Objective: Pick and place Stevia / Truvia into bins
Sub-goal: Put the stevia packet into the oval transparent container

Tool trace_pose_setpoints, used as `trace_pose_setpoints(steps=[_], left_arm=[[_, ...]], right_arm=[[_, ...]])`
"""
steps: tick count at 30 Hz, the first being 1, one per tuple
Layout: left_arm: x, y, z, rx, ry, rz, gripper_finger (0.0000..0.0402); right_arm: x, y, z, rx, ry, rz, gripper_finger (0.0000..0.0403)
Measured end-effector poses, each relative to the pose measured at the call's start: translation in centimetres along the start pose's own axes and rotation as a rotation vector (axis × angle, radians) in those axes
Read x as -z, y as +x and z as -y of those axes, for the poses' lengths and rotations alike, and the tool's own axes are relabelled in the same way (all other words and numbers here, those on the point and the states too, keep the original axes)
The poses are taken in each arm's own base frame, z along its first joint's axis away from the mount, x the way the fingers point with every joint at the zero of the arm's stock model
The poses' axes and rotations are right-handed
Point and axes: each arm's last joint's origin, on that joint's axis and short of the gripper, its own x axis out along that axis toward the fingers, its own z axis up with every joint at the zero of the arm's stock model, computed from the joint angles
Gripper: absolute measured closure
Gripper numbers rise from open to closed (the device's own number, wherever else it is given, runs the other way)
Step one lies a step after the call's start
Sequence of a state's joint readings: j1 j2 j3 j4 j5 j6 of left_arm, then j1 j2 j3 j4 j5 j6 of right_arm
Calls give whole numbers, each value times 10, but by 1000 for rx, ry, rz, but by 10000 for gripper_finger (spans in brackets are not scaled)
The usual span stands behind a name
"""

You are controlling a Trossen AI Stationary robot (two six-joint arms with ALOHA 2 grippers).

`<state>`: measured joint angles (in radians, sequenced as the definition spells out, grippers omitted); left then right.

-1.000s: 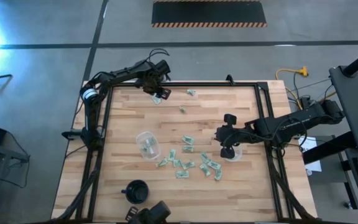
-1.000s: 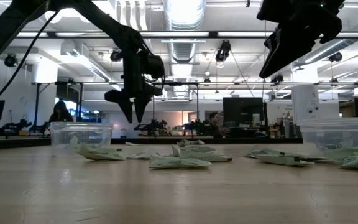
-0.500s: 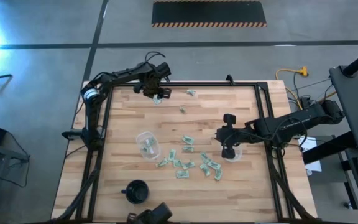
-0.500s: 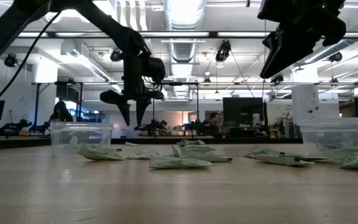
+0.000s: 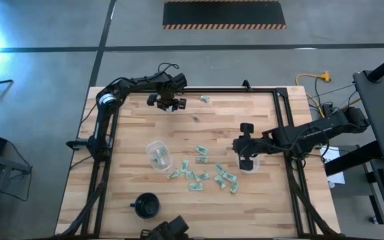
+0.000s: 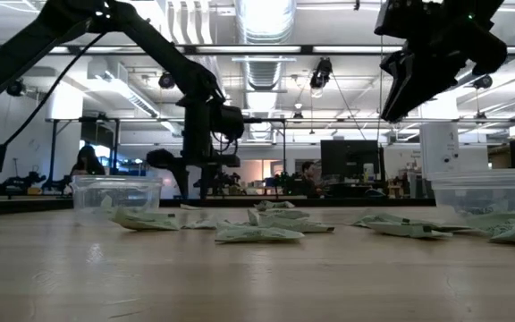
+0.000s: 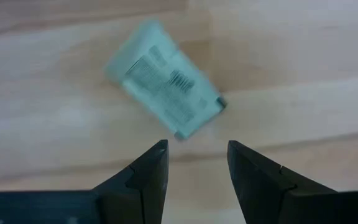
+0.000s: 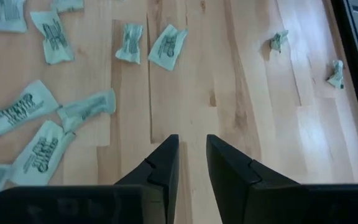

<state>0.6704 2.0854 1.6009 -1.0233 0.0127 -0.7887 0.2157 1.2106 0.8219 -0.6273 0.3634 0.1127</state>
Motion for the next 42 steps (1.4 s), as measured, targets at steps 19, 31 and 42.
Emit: trace_pose_setpoints(steps=[19,31,42], left_arm=[[-8,3,2,38,10,63,254],[-2,17,-4,74,28,-9,254],[22,16,20,169,139,-90,254]], right_arm=[[10,-10,5,-5,50,39,333],[12,-22,9,-15,82,82,338],[12,-24,10,-18,82,89,338]])
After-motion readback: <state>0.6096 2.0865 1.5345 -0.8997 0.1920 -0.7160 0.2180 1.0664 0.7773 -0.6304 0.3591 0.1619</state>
